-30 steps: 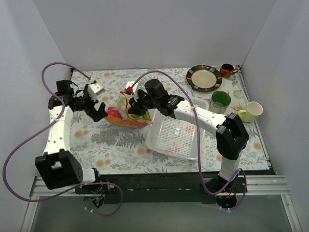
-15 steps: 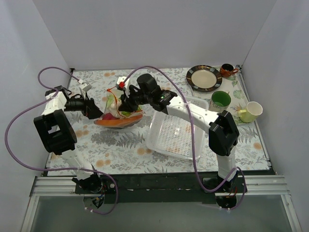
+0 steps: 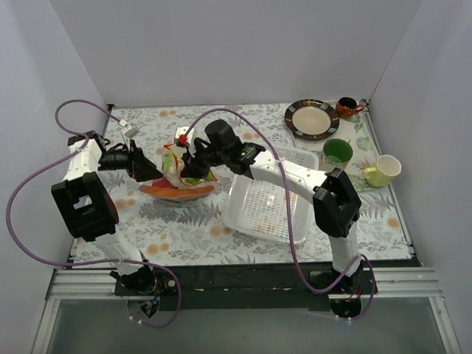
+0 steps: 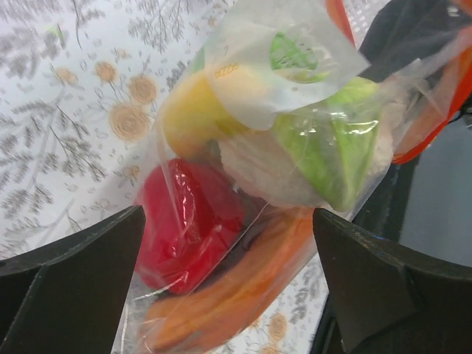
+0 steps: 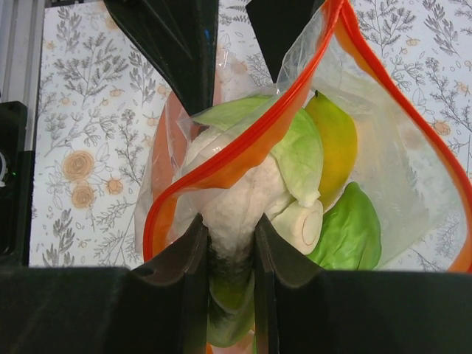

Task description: Open the zip-top bag and remove the fake food

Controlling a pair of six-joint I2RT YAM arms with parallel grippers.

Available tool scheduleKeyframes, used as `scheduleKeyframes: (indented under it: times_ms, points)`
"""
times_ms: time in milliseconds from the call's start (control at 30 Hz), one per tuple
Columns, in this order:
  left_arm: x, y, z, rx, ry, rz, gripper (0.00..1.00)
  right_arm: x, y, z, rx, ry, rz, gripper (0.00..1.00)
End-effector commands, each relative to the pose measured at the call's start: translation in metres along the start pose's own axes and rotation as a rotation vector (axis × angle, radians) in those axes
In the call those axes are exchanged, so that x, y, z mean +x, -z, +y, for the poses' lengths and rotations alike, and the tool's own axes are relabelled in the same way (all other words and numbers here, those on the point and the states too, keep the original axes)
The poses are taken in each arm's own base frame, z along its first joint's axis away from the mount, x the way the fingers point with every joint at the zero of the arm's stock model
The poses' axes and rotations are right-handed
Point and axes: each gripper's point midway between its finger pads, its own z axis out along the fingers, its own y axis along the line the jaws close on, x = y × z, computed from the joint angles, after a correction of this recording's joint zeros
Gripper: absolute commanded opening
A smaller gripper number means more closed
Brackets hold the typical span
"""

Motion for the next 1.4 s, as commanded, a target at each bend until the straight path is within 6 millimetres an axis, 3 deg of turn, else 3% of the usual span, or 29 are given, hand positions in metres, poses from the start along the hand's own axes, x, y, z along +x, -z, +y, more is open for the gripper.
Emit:
scheduleKeyframes:
  times_ms: [0,133,167,267,500,600,833,933,1067,1200,1233,1333,1367]
  points:
    - [0.020,-0.005,0.011,-0.011,0.206,0.126,0.98,-0.037,0.006,-0.016,0.055,0.124,-0.075,0.15]
    - [0.003,0.027,0.003,-0.090,-0.055,0.037,0.98,-0.030,0.012,-0.019,0.073,0.132,-0.063,0.15]
    - [0.002,0.029,-0.013,-0.101,-0.113,0.033,0.98,-0.029,0.012,-0.019,0.075,0.132,-0.064,0.15]
    - [0.001,0.024,-0.033,-0.084,-0.194,0.027,0.98,-0.031,0.010,-0.019,0.067,0.121,-0.071,0.15]
    - [0.035,-0.005,-0.051,0.017,-0.189,0.115,0.98,-0.035,0.009,-0.018,0.053,0.110,-0.070,0.15]
    - [0.041,-0.008,-0.044,0.032,-0.197,0.131,0.98,-0.038,0.010,-0.015,0.048,0.109,-0.076,0.15]
    - [0.032,-0.009,-0.014,-0.031,-0.245,0.130,0.98,-0.045,0.016,-0.008,0.025,0.092,-0.097,0.15]
    - [0.026,-0.013,-0.008,-0.048,-0.276,0.094,0.98,-0.048,0.017,-0.003,0.004,0.077,-0.109,0.15]
    - [0.034,-0.022,-0.015,-0.013,-0.292,0.124,0.97,-0.055,0.020,0.001,-0.006,0.074,-0.125,0.15]
    - [0.038,-0.025,-0.014,-0.007,-0.283,0.132,0.80,-0.066,0.025,0.008,-0.032,0.067,-0.161,0.15]
    - [0.039,-0.024,-0.015,-0.003,-0.266,0.140,0.69,-0.065,0.026,0.011,-0.043,0.061,-0.161,0.16]
    - [0.043,-0.023,-0.012,0.022,-0.196,0.190,0.49,-0.074,0.030,0.011,-0.030,0.074,-0.186,0.16]
    - [0.046,-0.021,-0.009,0.022,-0.180,0.218,0.37,-0.072,0.031,0.009,-0.022,0.083,-0.181,0.16]
